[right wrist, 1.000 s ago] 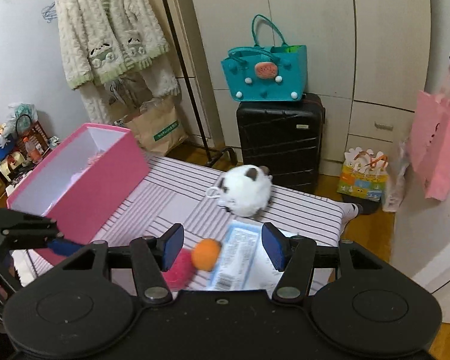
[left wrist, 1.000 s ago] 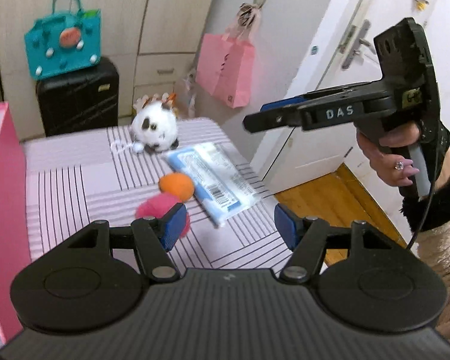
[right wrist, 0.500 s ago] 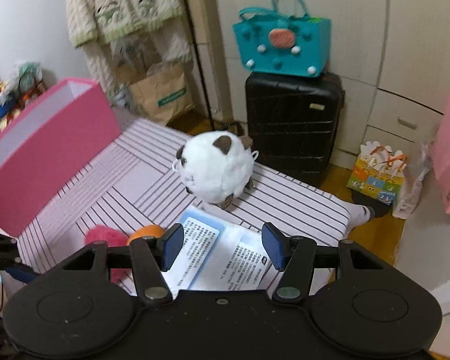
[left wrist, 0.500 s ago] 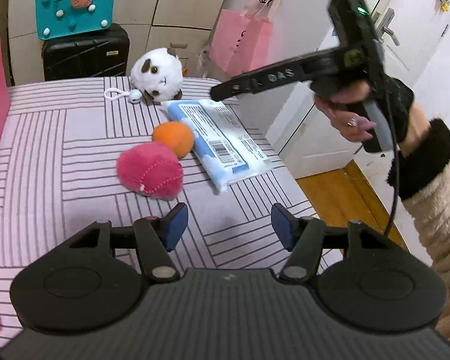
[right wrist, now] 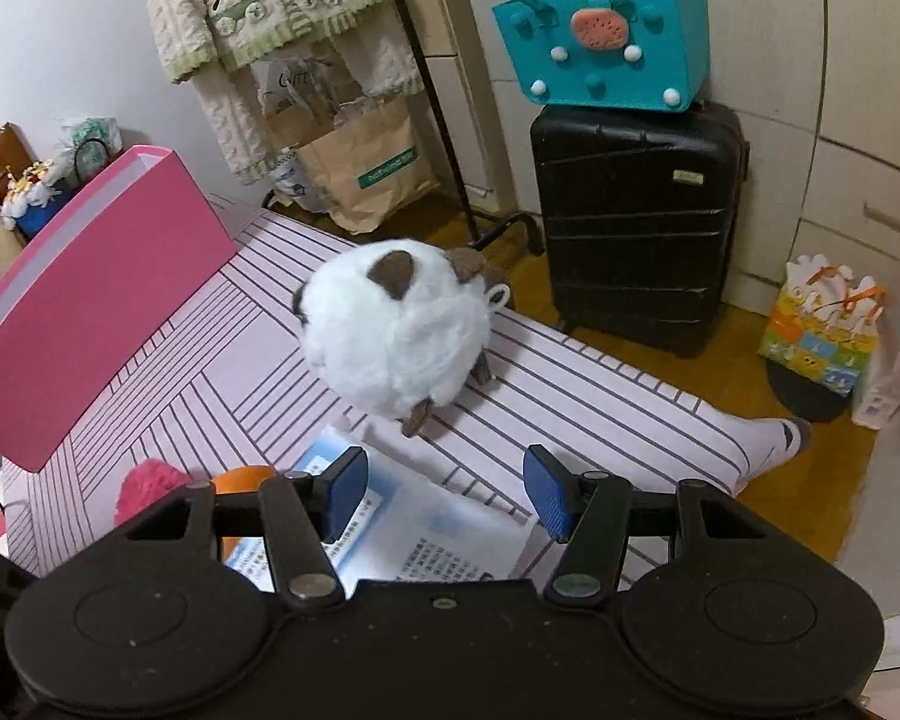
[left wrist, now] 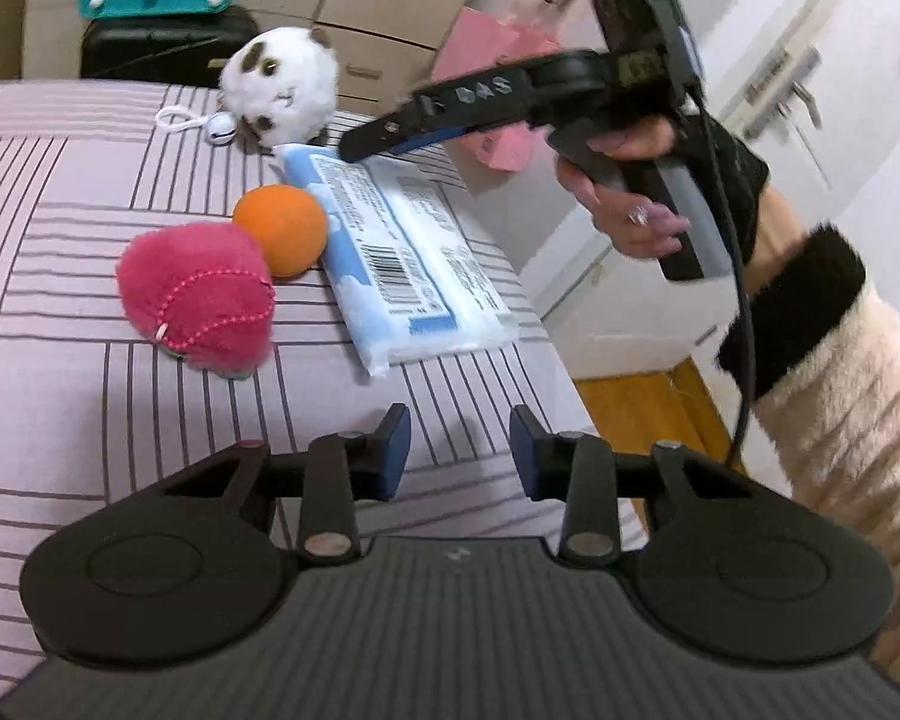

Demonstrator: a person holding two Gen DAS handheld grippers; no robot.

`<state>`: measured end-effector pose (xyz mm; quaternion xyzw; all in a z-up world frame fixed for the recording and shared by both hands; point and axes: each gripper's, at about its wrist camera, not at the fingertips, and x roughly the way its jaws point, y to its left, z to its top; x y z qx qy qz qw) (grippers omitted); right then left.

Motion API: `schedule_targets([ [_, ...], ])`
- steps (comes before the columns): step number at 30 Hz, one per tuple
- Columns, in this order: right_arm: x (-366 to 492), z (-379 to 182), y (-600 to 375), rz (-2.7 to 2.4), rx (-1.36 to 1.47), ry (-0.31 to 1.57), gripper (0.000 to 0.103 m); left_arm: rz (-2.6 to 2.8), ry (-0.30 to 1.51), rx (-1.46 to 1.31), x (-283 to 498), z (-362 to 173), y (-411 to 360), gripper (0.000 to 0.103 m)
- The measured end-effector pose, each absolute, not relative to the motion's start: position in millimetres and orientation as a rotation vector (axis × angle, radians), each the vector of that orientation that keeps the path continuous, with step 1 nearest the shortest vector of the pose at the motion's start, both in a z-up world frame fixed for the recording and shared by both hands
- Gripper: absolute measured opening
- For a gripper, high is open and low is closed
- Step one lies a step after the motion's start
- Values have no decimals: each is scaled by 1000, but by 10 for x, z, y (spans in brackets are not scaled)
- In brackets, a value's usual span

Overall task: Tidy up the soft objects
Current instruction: 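Grasp the blue-and-white wipes pack at its edges with both grippers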

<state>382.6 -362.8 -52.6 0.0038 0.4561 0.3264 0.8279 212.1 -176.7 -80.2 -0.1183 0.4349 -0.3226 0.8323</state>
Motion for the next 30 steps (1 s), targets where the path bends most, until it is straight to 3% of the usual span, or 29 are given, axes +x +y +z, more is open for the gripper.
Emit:
schedule_targets([
  [3,3867,-573,-3681,725,38,972,64,-663,927,-304,2195,-835,-1761,32],
  [5,3903,-606,-3704,716,48,970,72,-657,931,-334,2228,-849,-1767,32],
  [12,3998,-669,-3713,765,87,964,73,-588,927,-355,2248,-880,-1800,32],
  [17,3894,-661,-3772,740,125,992,44,-569,912,-360,2251,-891,-1820,26],
  [19,3834,-676,-3832,728,174,998,40,-575,900,-348,2249,-904,-1828,25],
  [30,3312,-637,-4050,703,188,1015,39,-582,914,-370,2150,-896,-1705,23],
])
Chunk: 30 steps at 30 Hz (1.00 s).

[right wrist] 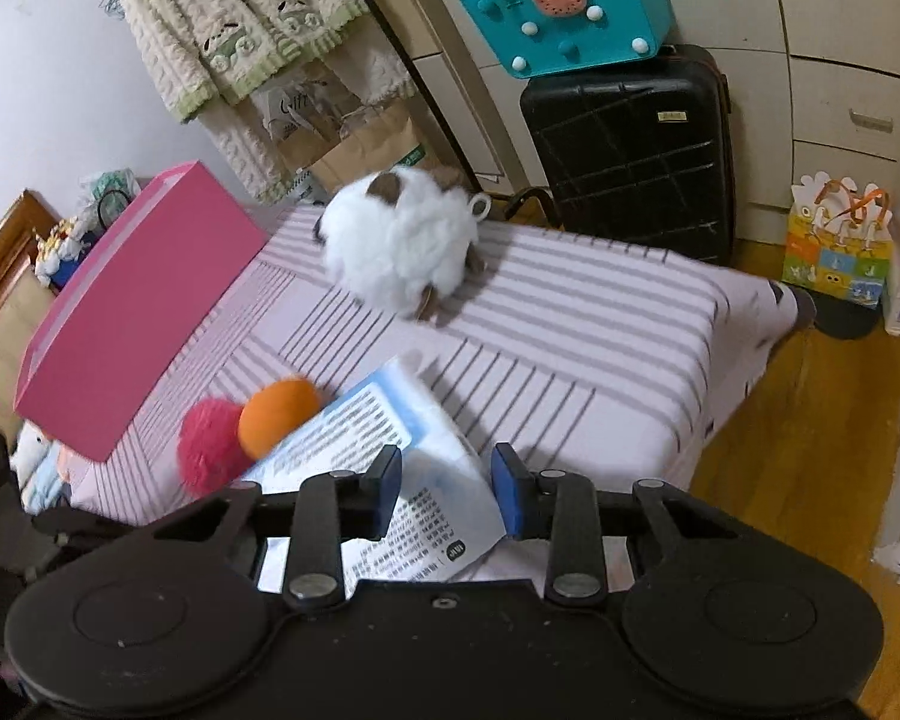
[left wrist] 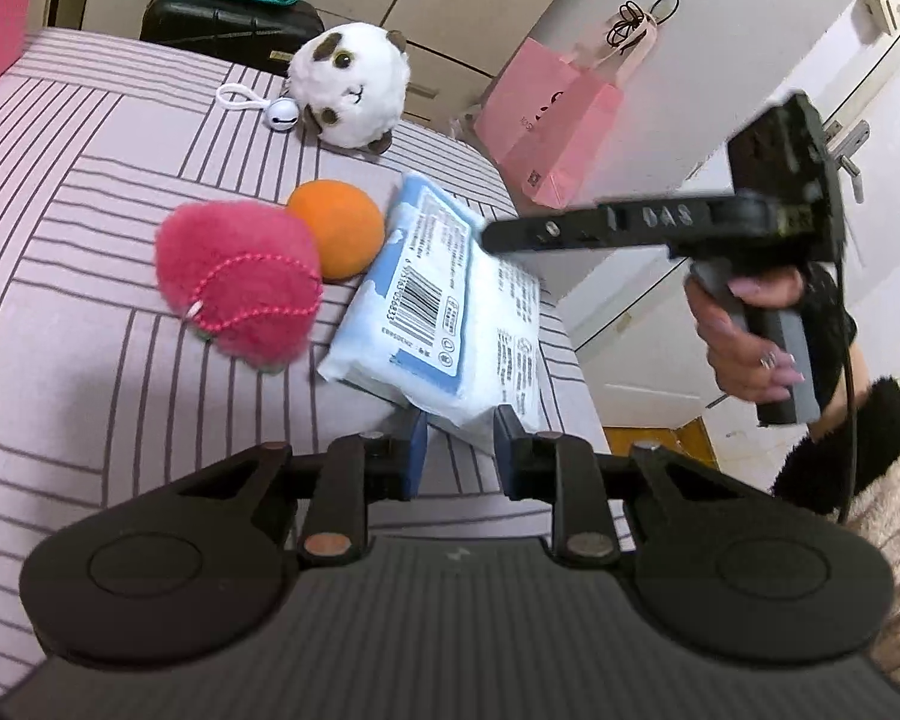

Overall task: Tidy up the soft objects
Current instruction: 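Grasp the blue-and-white wipes pack at its edges with both grippers, then lift the wipes pack with both grippers and carry it toward the pink box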

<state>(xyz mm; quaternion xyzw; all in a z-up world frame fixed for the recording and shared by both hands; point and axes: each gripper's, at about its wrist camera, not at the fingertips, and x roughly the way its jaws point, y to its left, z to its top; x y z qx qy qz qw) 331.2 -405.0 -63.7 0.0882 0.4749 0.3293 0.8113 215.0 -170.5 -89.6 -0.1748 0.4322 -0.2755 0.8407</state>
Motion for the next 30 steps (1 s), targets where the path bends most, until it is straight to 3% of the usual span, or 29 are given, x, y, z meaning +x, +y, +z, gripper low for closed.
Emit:
schedule_targets([
  [9,2924,-575,-3985,656,171,1101,42,-513,950,-358,2193,-844,-1520,27],
  [15,2843,-564,-3916,572,151,1114,53,-500,957,-348,2277,-846,-1521,27],
  [30,2636,-588,-3781,483,160,967,48,-508,922,-273,2280,-824,-1614,31],
])
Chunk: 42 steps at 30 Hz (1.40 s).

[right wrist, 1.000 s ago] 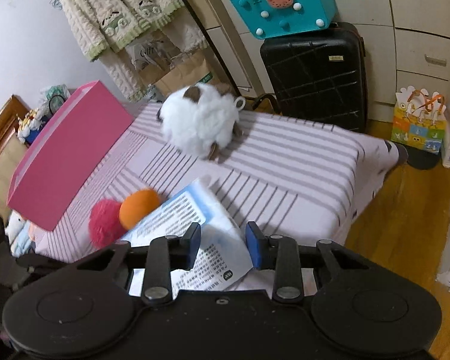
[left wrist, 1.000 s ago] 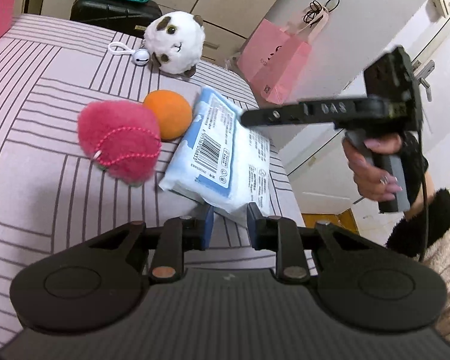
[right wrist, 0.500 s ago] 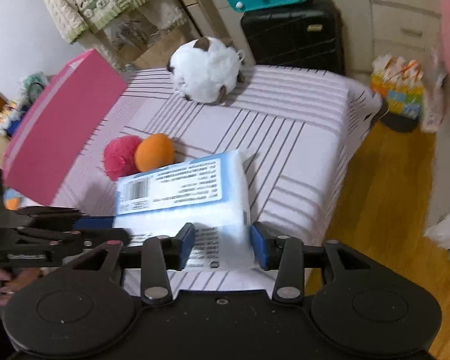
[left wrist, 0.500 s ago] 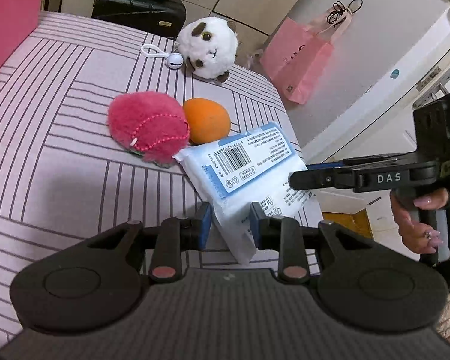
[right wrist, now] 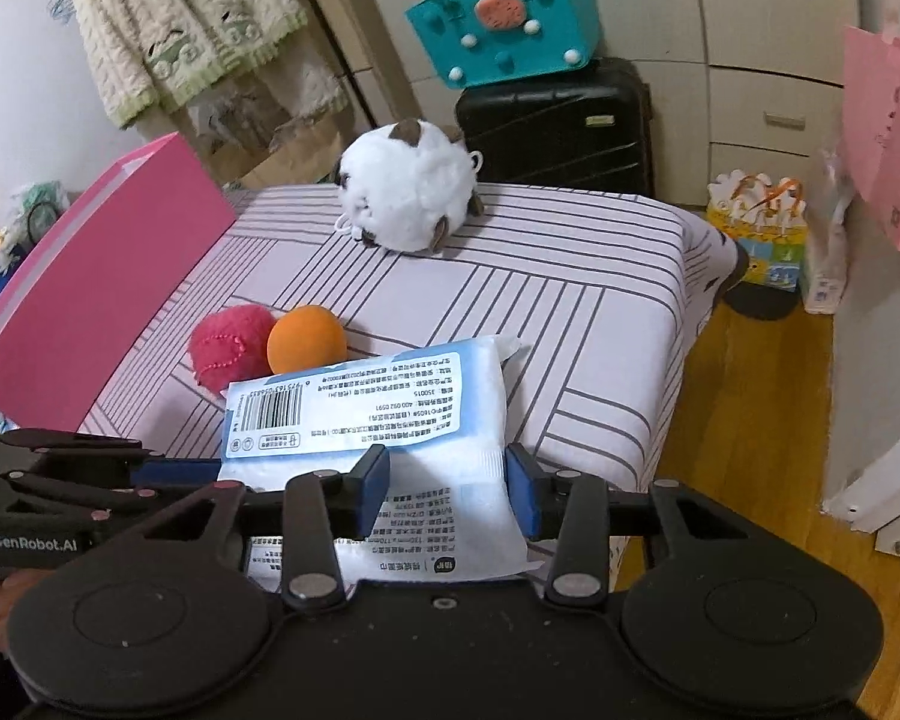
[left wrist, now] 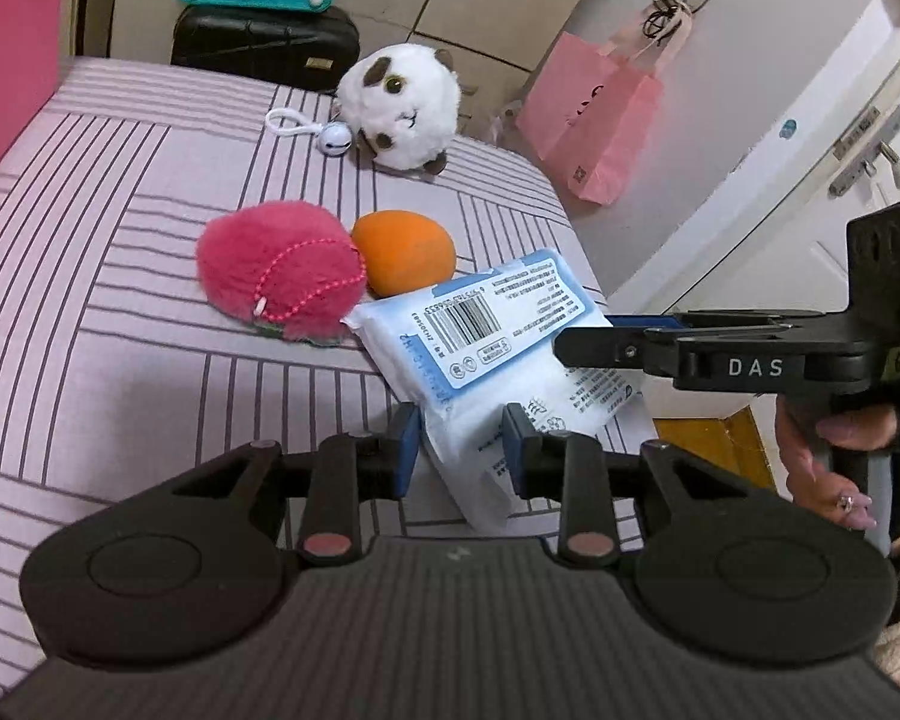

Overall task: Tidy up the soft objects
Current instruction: 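Lift the wipes pack with both grippers and carry it toward the pink box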

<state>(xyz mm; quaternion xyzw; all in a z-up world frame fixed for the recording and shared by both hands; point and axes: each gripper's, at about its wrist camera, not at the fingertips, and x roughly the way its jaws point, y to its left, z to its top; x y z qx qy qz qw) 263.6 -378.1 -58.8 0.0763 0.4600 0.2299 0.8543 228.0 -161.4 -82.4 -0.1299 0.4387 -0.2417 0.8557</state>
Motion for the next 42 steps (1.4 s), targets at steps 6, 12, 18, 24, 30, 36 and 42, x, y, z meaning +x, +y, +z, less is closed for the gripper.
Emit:
schedule_targets([
  [6,2545,-641,-3834,460,225,926,50,-505,890,-256,2254,-833,-1639,31],
  [12,2466,-600,-3793,440,233,919,47,-500,874,-242,2223,-824,-1656,26],
  [18,2359,-540,-3685,435,208,936,47,-531,866,-181,2147,-751,-1641,26],
  [24,2184,-430,-3575,412,234,961,51,-593,830,-176,2033,-618,-1517,26],
  [30,2015,-244,-3524,417,298,992,52,-654,816,-147,1903,-406,-1357,26],
  [36,1864,-2,-3236,435,243,1001,59,-695,812,-123,1801,-163,-1091,26],
  [42,1741,287,-2898,461,160,961,63,-744,840,-70,1712,-23,-780,26],
])
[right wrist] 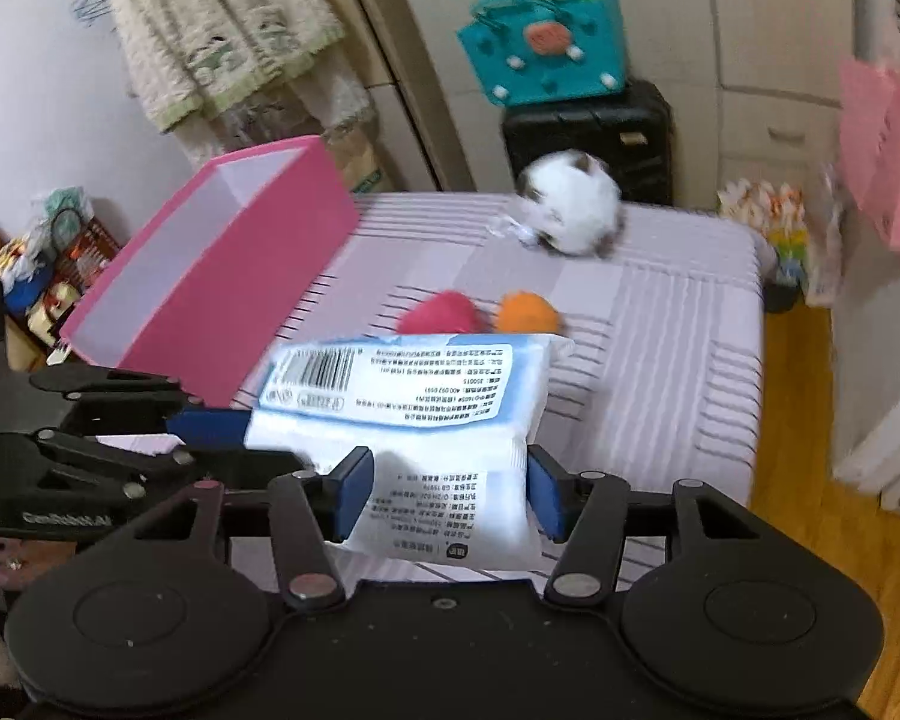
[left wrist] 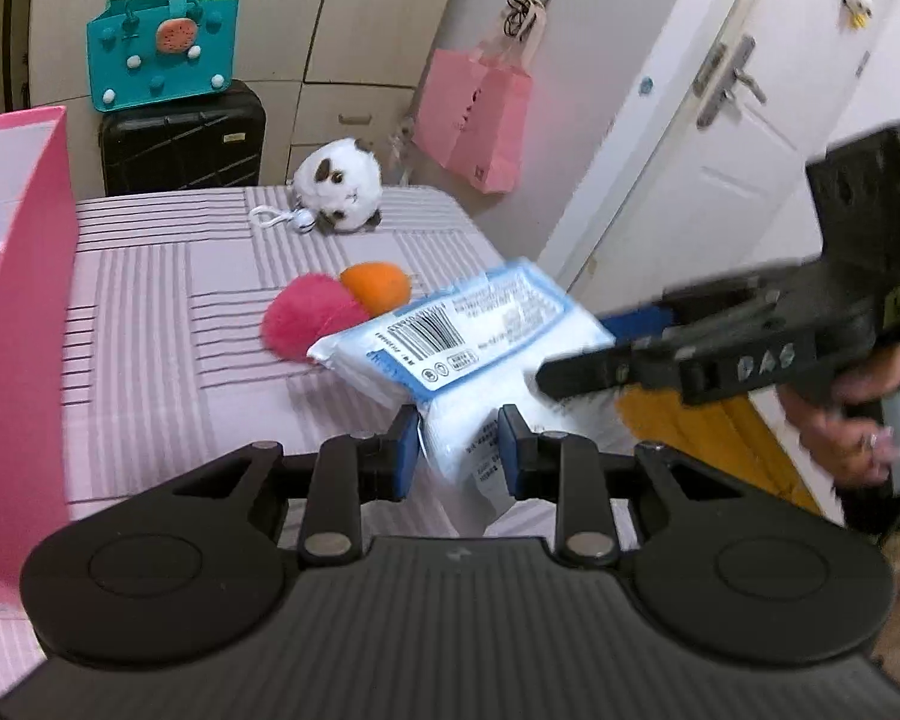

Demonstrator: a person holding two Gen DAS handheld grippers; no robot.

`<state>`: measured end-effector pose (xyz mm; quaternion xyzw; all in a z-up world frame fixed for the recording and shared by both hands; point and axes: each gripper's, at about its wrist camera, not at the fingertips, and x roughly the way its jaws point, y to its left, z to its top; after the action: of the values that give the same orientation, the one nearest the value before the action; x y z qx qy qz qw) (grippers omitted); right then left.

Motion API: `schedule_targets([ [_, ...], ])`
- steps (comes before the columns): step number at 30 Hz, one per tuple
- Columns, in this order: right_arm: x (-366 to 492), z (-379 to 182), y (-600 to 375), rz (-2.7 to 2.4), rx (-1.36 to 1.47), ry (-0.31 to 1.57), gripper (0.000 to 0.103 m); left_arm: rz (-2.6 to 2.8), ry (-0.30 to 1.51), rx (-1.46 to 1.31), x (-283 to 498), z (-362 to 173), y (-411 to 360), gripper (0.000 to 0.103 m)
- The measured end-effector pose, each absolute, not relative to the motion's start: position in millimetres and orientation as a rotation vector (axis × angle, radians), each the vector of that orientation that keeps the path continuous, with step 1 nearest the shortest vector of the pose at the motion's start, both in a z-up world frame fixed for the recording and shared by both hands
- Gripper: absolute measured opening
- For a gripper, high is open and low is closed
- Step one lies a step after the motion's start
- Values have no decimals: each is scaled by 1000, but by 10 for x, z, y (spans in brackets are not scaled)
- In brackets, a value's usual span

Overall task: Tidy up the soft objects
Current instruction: 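Lift the wipes pack with both grippers and carry it toward the pink box, then lower the wipes pack into the box beside the plush and open both grippers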

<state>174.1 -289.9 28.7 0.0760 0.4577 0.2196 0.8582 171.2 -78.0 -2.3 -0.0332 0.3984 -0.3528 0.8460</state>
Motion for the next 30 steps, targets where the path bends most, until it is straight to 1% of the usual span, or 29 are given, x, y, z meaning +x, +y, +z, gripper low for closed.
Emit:
schedule_targets([
  [6,1654,511,-2489,510,91,915,65,-765,851,-101,1598,142,-297,26],
  [11,1525,844,-2121,570,31,816,67,-716,780,-76,1453,435,78,26],
  [18,1538,1162,-1558,633,-80,737,69,-638,731,-66,1397,724,587,26],
  [20,1554,1216,-1409,659,-109,718,72,-618,730,-66,1418,792,722,26],
  [24,1609,1247,-1128,677,-170,659,73,-604,725,-55,1494,930,1002,26],
  [30,1877,1190,-814,698,-155,664,73,-535,719,-30,1744,992,1272,26],
])
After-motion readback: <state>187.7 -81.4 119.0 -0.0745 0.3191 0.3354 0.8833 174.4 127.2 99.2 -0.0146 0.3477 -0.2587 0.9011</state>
